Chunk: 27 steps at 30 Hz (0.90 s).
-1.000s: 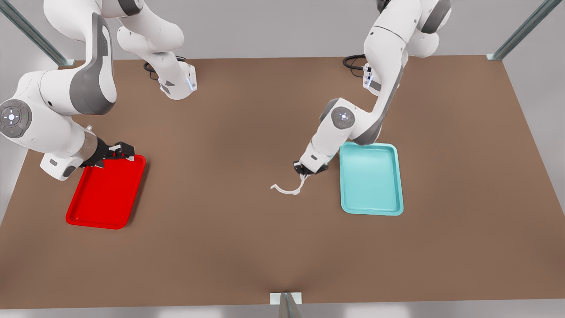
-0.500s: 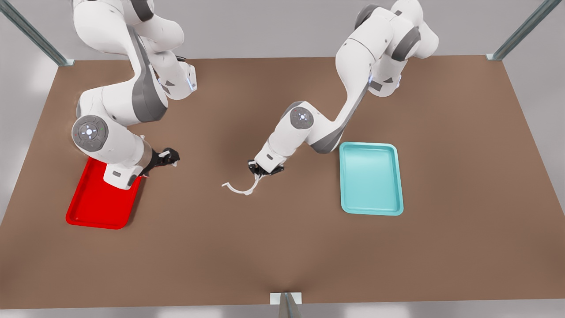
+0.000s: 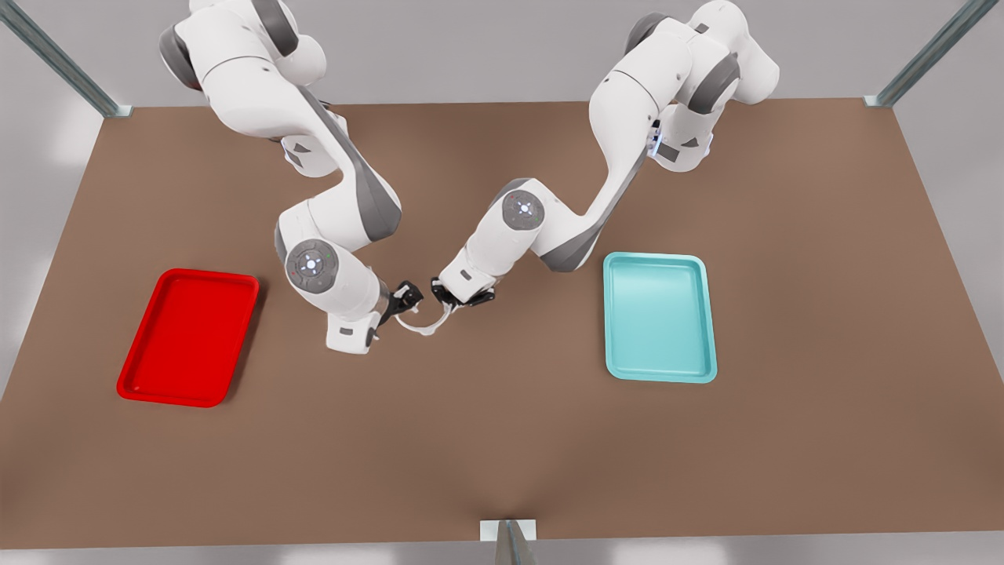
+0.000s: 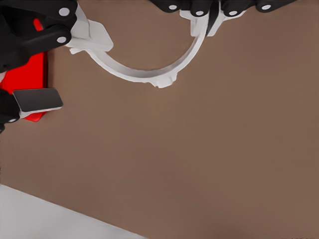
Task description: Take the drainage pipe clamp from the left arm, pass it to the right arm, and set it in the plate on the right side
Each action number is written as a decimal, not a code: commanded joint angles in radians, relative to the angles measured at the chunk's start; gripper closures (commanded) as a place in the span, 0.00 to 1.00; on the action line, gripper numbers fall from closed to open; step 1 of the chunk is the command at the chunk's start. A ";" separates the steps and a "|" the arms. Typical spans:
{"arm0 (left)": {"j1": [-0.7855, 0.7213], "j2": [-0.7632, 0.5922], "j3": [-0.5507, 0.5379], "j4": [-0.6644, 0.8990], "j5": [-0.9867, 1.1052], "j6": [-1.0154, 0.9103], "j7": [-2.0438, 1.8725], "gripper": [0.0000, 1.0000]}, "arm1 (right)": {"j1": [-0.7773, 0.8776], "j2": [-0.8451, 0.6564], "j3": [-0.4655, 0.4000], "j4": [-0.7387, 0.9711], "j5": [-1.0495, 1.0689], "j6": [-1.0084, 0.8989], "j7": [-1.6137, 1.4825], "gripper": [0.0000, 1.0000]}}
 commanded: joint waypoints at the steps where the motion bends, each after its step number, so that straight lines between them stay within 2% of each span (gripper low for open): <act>1: 0.000 -0.001 0.000 0.002 -0.004 -0.002 0.033 0.79 | -0.008 -0.001 0.004 -0.009 0.008 0.035 -0.121 0.00; 18: -0.003 -0.003 -0.002 0.006 -0.004 -0.004 0.012 0.79 | -0.019 0.068 0.004 -0.023 0.060 0.098 -0.251 0.00; 24: 0.000 -0.003 -0.011 0.006 -0.004 -0.004 0.012 0.79 | -0.017 0.066 0.004 -0.054 0.058 0.019 -0.415 0.00; 25: 0.000 -0.003 -0.011 0.006 -0.006 -0.004 0.012 0.79 | -0.009 0.066 0.004 -0.060 0.048 0.000 -0.424 0.24; 26: 0.000 -0.003 -0.011 0.006 -0.004 -0.004 0.007 0.79 | -0.006 0.069 0.005 -0.060 0.040 0.000 -0.424 0.70; 27: 0.000 -0.004 -0.011 0.006 -0.004 -0.004 0.004 0.79 | -0.002 0.070 0.005 -0.059 0.040 0.003 -0.424 0.79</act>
